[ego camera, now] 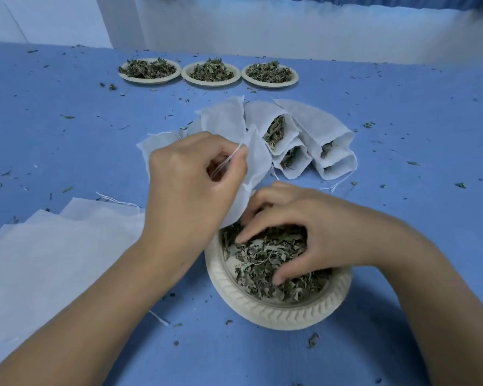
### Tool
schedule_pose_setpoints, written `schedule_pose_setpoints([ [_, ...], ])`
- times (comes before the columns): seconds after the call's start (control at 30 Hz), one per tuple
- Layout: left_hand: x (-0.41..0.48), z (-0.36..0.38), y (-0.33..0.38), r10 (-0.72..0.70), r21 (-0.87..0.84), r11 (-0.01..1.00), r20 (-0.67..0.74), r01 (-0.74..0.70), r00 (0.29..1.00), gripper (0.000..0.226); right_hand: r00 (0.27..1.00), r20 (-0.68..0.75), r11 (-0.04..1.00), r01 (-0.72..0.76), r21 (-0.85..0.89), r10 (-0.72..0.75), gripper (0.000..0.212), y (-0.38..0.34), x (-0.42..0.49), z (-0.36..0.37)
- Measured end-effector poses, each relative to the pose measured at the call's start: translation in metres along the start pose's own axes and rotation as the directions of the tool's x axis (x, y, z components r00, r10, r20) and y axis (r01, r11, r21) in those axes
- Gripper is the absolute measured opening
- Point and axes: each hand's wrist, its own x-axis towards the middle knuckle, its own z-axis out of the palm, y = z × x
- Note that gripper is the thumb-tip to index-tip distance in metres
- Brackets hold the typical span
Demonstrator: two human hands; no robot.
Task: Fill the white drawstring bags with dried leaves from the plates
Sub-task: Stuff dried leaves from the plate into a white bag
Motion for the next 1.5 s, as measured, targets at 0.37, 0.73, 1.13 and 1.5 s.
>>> schedule_pose_setpoints([
  [0.37,-0.001,0.0,-0.003,-0.057,-0.062,0.996,0.03,0.059,0.998,0.016,0.983,-0.179,0.979,0.077,0.19,-0.042,0.013,-0.002,-0.007,-0.011],
  [0.73,-0.018,0.006,0.002,-0.072,-0.177,0.979,0.153,0.099,0.986,0.021,0.839,-0.543,0.791,0.308,0.529,0.036,0.02,0.012,-0.015,-0.025],
  [1.13,-0.022,0.008,0.005,-0.249,-0.352,0.892,0.143,0.284,0.958,0.013,0.689,-0.707,0.885,0.219,0.411,0.158,0.021,0.0,0.005,0.009],
  [1.5,-0.019,0.006,0.001,-0.226,-0.336,0.908,0.112,0.251,0.968,0.019,0.799,-0.565,0.978,0.15,-0.146,-0.207,0.022,0.009,-0.002,0.0],
])
